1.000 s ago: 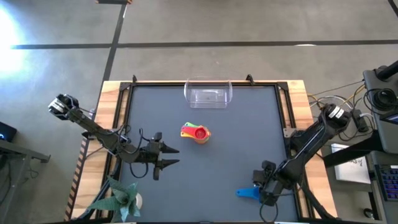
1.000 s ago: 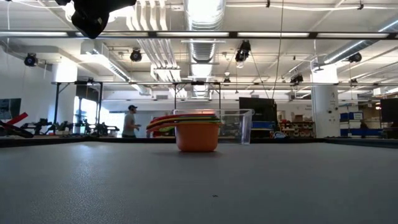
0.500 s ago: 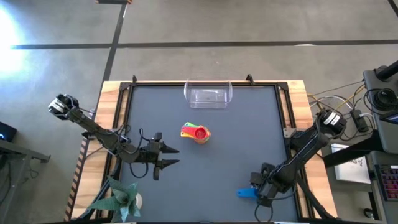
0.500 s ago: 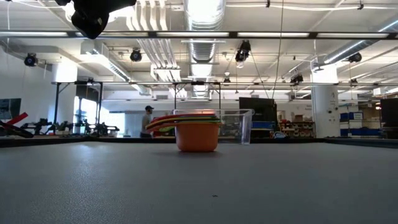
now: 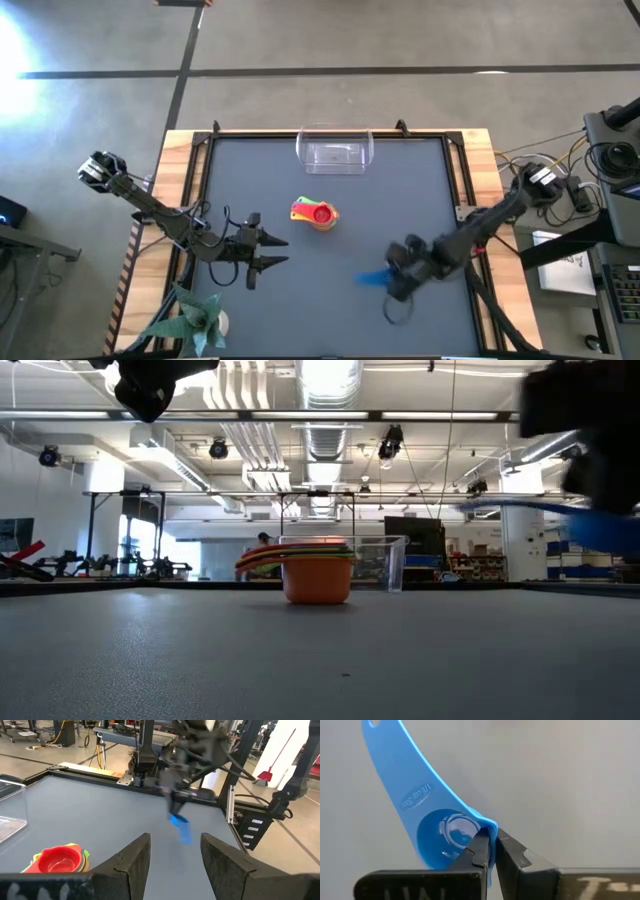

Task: Nest measuring cups in basket
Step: Stack the blue measuring cup on top of the red measuring cup

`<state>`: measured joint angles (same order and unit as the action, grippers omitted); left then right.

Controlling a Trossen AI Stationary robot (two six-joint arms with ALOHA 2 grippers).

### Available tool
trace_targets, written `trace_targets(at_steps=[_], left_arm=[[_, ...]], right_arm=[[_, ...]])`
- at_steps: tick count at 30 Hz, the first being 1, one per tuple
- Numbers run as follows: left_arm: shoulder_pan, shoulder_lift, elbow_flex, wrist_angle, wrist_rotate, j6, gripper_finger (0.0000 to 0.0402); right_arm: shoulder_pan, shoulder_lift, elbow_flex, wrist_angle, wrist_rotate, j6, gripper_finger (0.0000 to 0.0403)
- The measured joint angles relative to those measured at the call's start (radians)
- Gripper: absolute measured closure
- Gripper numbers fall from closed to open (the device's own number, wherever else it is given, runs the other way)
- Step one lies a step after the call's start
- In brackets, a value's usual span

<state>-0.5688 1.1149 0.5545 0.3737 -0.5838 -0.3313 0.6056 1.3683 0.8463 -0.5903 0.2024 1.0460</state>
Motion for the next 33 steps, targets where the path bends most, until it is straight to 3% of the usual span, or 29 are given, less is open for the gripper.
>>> trace_targets(at_steps=[5,10,14,21,33], left_arm=[[0.0,0.0,0.0,0.0,0.0,0.0,0.0245],[0.0,0.0,0.0,0.0,0.0,-0.003,0.0245],[0.0,0.0,0.0,0.0,0.0,-0.003,0.0245],[0.0,0.0,0.0,-0.002,0.0,0.008,0.0245],[0.0,0.0,0.0,-0.009,-0.006,-0.019,0.0245]], right_arm=[[-0.24,-0.024,0.0,0.146,0.024,-0.152,0.0394],[-0.459,-0.023,0.0,0.397,-0.108,-0.296,0.0394],[-0.579,-0.023,0.024,0.422,-0.136,-0.36,0.0394],[-0.689,0.036,0.139,0.401,-0.146,-0.444,0.0395],[-0.721,0.437,0.529,0.133,-0.172,-0.568,0.0395]])
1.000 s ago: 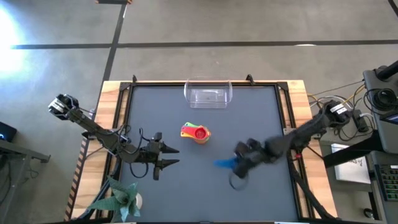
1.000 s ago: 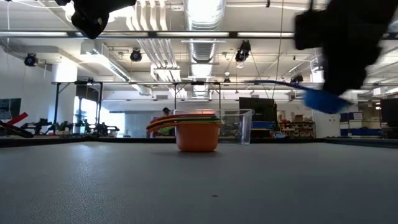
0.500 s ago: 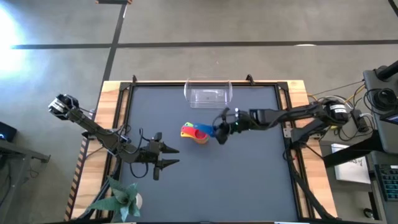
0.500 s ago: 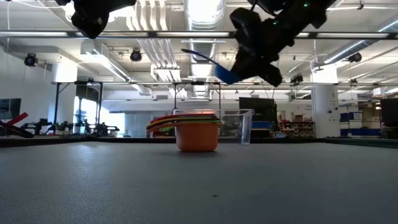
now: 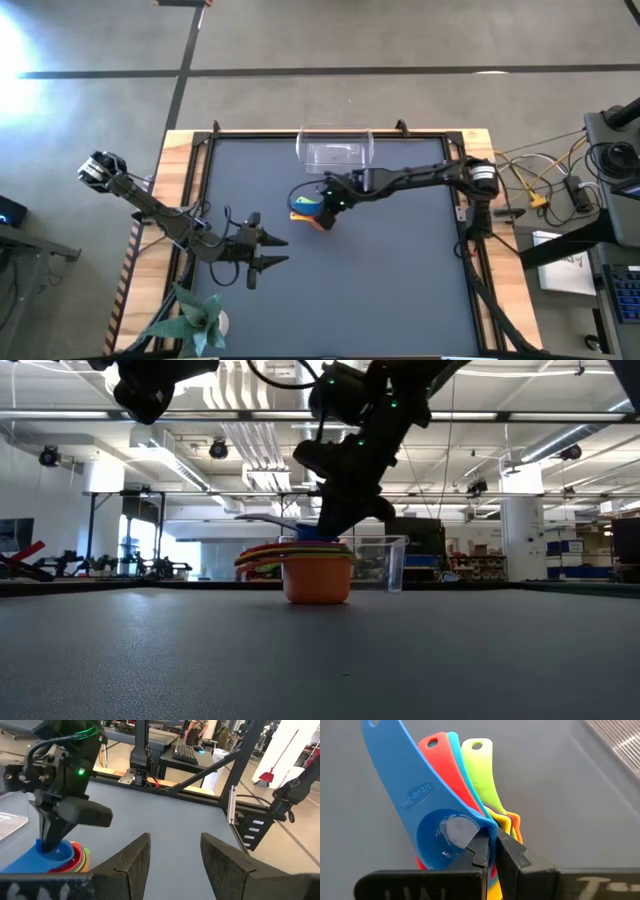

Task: Nest measuring cups in basket
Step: Stack the blue measuring cup on top of the red measuring cup, then adjust the nested measuring cups

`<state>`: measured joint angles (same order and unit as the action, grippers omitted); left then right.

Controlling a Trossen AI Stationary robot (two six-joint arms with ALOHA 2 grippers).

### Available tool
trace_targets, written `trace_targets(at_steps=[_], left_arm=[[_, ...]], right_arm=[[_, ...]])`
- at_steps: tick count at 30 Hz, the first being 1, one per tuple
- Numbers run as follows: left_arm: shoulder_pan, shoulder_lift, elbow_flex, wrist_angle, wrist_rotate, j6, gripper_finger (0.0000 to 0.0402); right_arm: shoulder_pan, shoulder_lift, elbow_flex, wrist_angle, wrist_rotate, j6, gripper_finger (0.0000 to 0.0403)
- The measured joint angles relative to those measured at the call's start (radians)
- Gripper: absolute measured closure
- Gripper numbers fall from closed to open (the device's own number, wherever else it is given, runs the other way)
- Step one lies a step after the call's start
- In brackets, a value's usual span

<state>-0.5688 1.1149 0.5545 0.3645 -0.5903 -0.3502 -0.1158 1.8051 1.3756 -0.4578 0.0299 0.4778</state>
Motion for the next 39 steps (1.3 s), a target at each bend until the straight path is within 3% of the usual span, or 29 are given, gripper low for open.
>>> trace_targets(at_steps=[13,22,27,29,33,39], left_arm=[[-0.003,0.023,0.0,-0.015,-0.003,-0.006,0.0245],[-0.002,0.029,0.007,-0.011,-0.004,-0.022,0.0245],[0.014,0.024,0.009,-0.025,-0.003,0.005,0.0245],[0.035,0.023,0.041,-0.118,-0.002,0.008,0.0245],[0.1,0.055,0.201,-0.47,0.042,-0.022,0.0245],[0.233,0.204,0.472,-0.879,0.135,0.122,0.0235]], right_arm=[[-0.005,0.014,0.075,-0.187,-0.005,-0.016,0.0383],[-0.005,0.016,0.075,-0.189,-0.006,-0.052,0.0302],[-0.004,-0.044,0.073,-0.199,-0.002,-0.082,0.0261],[0.005,-0.087,0.072,-0.195,0.029,-0.089,0.025],[0.039,-0.187,0.043,-0.193,0.111,-0.108,0.0239],[0.1,-0.362,-0.077,-0.175,0.213,-0.096,0.0238]])
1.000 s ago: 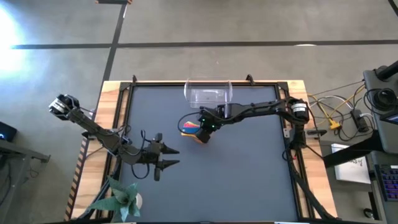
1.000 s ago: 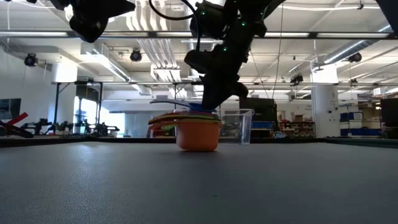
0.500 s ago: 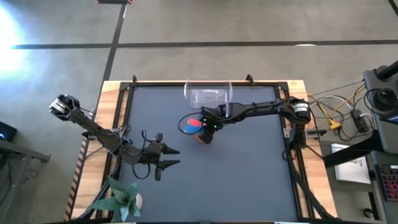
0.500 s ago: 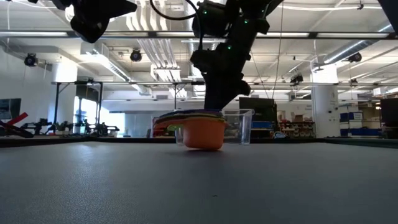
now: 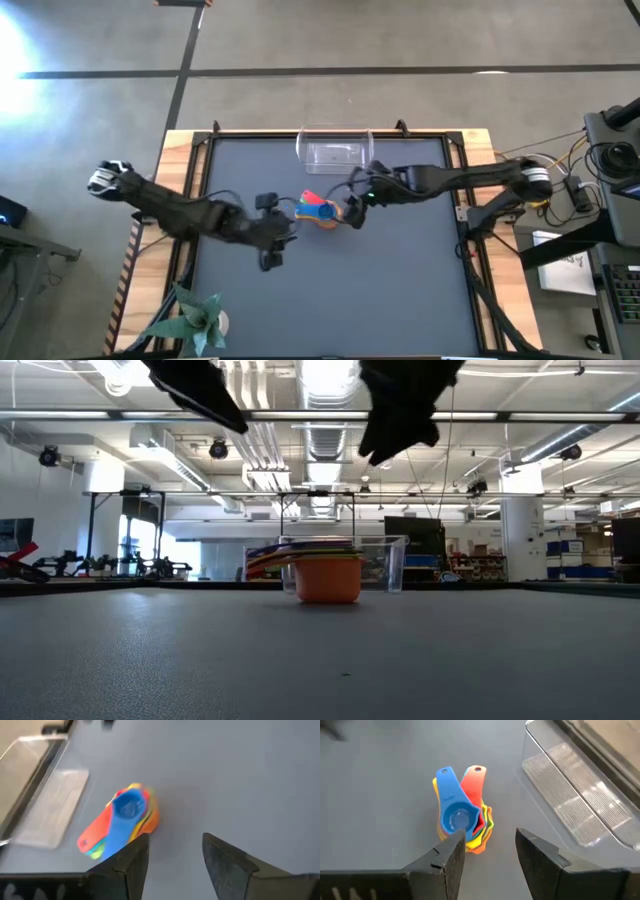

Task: Nest measuring cups in basket
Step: Adjust the nested measuring cups

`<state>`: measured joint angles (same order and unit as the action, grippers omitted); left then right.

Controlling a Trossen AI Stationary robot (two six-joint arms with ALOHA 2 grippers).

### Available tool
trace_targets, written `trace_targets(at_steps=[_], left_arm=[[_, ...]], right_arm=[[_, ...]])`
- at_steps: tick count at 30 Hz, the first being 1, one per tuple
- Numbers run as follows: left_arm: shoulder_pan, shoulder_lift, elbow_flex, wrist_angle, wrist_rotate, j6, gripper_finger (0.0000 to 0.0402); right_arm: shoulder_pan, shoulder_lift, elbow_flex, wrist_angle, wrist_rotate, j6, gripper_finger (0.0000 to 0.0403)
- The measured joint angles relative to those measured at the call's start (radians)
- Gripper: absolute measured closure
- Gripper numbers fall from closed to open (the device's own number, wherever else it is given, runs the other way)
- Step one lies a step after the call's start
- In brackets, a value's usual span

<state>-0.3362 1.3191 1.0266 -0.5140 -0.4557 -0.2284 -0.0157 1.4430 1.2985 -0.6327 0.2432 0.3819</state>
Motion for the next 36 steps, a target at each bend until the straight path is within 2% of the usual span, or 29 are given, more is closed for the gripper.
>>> trace_targets(at_steps=[4,11,15,18,23,36], left_arm=[[0.095,0.136,0.146,-0.15,0.061,0.11,0.0206],[0.227,0.375,0.362,-0.31,0.185,0.265,0.013],[0.267,0.489,0.421,-0.356,0.185,0.325,0.0093],[0.282,0.553,0.441,-0.365,0.148,0.368,0.0076],[0.299,0.623,0.476,-0.379,0.032,0.409,0.0063],[0.39,0.676,0.509,-0.403,0.096,0.492,0.0062]], right_arm=[[0.045,-0.123,-0.112,0.051,0.045,0.023,0.0242],[0.077,-0.288,-0.279,0.175,0.046,0.052,0.0243],[0.077,-0.331,-0.322,0.197,0.046,0.03,0.0243],[0.074,-0.336,-0.324,0.204,0.046,-0.008,0.0243],[0.074,-0.329,-0.307,0.194,0.045,-0.051,0.0243],[0.074,-0.329,-0.306,0.173,0.042,-0.082,0.0243]])
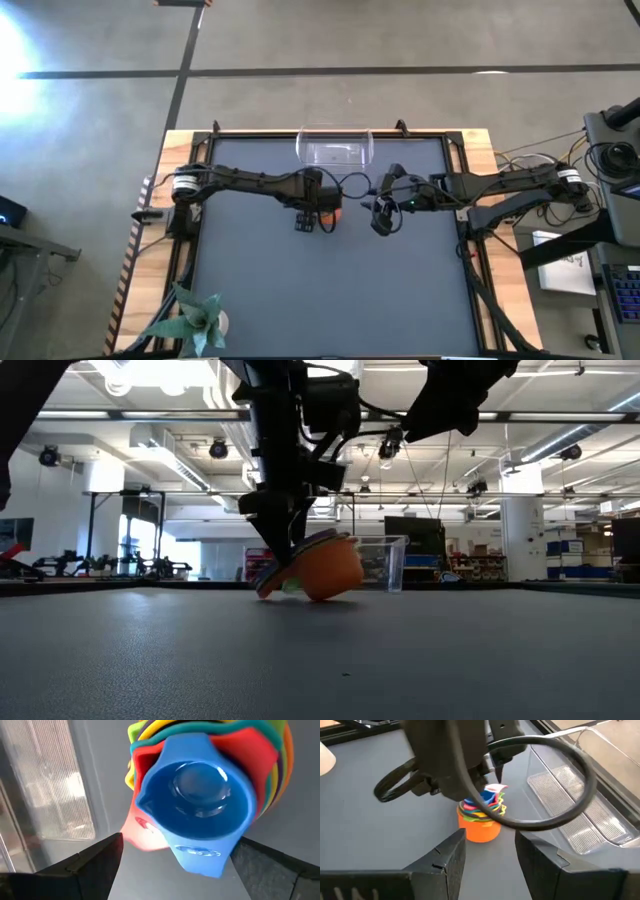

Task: Nest measuring cups in basket
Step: Adjust the nested measuring cups

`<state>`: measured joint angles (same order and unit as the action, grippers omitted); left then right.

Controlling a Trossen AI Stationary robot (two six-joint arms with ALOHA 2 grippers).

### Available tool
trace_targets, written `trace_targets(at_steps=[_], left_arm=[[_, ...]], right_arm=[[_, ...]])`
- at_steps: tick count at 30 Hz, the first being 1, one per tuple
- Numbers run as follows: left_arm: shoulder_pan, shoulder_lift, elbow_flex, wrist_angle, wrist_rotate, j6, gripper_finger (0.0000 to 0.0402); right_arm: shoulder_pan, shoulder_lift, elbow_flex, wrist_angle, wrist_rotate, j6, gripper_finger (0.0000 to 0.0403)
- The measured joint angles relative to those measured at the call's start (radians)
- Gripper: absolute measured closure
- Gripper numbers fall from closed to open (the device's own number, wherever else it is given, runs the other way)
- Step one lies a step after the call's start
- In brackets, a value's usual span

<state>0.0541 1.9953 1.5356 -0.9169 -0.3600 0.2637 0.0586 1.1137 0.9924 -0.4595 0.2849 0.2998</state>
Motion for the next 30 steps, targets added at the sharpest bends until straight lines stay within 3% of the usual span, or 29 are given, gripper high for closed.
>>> trace_targets(at_steps=[12,19,24,30], left_arm=[[-0.008,-0.059,0.002,-0.02,0.038,-0.041,0.0062],[-0.041,-0.223,-0.02,-0.016,0.038,-0.127,0.0062],[-0.039,-0.305,-0.088,0.032,0.038,-0.161,0.0062],[-0.034,-0.381,-0.234,0.208,0.04,-0.177,0.0071]], right_arm=[[-0.009,0.002,-0.029,0.041,0.004,-0.034,0.0243],[-0.049,0.016,-0.152,0.275,-0.026,-0.063,0.0251],[-0.105,0.125,-0.19,0.503,-0.141,-0.083,0.0295],[-0.141,0.371,-0.091,0.557,-0.189,-0.161,0.0379]])
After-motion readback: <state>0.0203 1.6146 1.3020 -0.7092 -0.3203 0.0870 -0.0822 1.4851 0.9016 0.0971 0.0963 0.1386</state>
